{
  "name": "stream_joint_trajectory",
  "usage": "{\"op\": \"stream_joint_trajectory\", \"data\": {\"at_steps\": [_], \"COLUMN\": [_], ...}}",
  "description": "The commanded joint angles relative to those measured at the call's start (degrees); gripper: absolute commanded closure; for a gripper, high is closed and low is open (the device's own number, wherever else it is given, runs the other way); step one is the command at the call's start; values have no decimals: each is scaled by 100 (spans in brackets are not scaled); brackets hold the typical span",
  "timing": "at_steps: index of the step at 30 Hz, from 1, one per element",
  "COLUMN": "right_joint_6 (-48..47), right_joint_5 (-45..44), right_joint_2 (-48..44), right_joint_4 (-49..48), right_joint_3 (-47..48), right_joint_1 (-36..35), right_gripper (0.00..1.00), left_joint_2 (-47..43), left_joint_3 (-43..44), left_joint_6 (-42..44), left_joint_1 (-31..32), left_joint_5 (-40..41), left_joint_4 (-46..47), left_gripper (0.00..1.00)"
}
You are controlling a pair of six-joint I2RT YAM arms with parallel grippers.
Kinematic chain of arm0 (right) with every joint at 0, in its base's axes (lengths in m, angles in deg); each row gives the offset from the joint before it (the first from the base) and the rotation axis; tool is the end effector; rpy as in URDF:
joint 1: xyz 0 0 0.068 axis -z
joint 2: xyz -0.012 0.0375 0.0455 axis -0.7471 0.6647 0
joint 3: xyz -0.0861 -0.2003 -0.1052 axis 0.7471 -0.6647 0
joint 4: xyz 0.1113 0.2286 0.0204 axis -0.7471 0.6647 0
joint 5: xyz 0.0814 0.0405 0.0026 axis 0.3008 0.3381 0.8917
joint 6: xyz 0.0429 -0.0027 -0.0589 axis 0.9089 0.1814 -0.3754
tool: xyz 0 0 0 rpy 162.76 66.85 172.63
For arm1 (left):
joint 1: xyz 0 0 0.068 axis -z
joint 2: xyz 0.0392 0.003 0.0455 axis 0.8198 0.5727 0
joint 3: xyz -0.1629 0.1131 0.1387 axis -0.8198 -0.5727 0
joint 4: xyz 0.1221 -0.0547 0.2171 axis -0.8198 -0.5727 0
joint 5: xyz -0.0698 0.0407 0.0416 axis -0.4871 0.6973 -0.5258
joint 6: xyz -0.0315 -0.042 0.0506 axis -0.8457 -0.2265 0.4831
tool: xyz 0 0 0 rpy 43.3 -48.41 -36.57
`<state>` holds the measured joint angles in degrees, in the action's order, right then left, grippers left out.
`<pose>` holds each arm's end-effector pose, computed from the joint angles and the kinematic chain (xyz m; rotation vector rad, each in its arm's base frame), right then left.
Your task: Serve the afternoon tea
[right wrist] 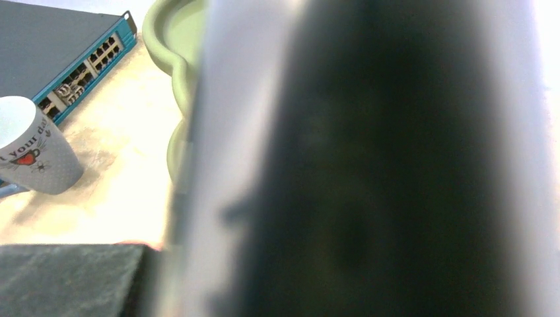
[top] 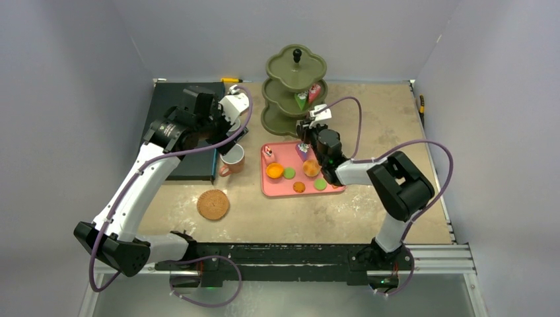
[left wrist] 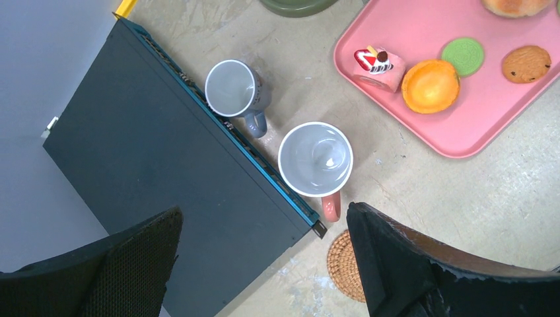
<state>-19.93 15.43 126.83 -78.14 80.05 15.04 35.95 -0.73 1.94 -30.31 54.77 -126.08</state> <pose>0.3227 0.1889 0.1879 -0.1334 1.4972 0.2706 0.2485 -0.1154 0.3522 0.9436 2.0833 -0.0220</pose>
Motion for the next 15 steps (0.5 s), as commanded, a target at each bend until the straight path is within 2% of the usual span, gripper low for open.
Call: {"op": "stream_joint_trajectory", "data": {"at_steps": [1,10,15], "right_joint_6": [-254,-292,-470], "right_joint_5": [-160,-416,-473], "right_joint_2": [241,985,1254], "right_joint_4": [-761,-1261,-1333], "right_joint_3": [426,774,880], "right_joint_1": [62,156,183], "right_gripper": [76,75,66], "left_joint_2": [-97,51,137], "left_joint_3": [-13,53,133], "left_joint_6": [143,151,137], "left_joint_1": [-38,-40,-36], "left_joint_5": [53,52,46], "left_joint_4": [103,87,47], "left_gripper": [6,6,6]}}
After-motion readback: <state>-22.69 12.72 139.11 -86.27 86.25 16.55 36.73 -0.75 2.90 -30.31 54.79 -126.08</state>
